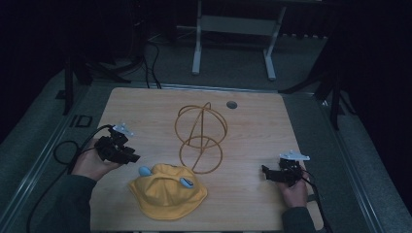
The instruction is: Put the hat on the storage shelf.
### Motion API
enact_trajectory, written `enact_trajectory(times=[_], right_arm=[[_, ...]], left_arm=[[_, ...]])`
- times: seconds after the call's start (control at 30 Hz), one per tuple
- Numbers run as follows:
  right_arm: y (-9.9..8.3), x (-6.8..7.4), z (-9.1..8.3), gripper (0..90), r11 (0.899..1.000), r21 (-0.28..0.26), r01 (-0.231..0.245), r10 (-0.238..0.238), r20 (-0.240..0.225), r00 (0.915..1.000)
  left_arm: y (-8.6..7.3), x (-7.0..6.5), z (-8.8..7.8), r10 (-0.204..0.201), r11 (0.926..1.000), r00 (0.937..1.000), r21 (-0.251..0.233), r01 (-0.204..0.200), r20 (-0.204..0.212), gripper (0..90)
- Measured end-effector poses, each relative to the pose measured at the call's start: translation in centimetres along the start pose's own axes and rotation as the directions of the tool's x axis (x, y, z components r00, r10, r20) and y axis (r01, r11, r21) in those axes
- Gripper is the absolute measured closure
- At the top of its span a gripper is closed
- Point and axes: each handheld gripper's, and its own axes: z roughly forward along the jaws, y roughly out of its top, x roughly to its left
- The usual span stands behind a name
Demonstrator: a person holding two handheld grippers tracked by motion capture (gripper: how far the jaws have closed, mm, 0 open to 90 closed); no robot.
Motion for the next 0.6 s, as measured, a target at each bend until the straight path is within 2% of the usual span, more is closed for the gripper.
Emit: enact_trajectory(times=[0.1, 0.2, 0.57, 0.6], right_arm=[[0.0, 0.0, 0.0, 13.0, 1.0, 0.0, 0.0, 0.0, 0.0, 1.0], [0.0, 0.0, 0.0, 13.0, 1.0, 0.0, 0.0, 0.0, 0.0, 1.0], [0.0, 0.0, 0.0, 12.9, 1.0, 0.0, 0.0, 0.0, 0.0, 1.0], [0.0, 0.0, 0.0, 13.0, 1.0, 0.0, 0.0, 0.0, 0.0, 1.0]], left_arm=[[0.5, -0.4, -0.6, 0.045, 0.9987, 0.999, 0.021, -0.045, 0.007, 62.2], [1.0, -0.7, -1.0, 0.073, 0.997, 0.9972, 0.026, -0.073, 0.014, 62.2], [2.0, -1.3, -1.6, 0.122, 0.9921, 0.9918, 0.023, -0.123, 0.037, 61.4], [2.1, -1.6, -1.7, 0.139, 0.9898, 0.9889, 0.023, -0.14, 0.053, 61.4]])
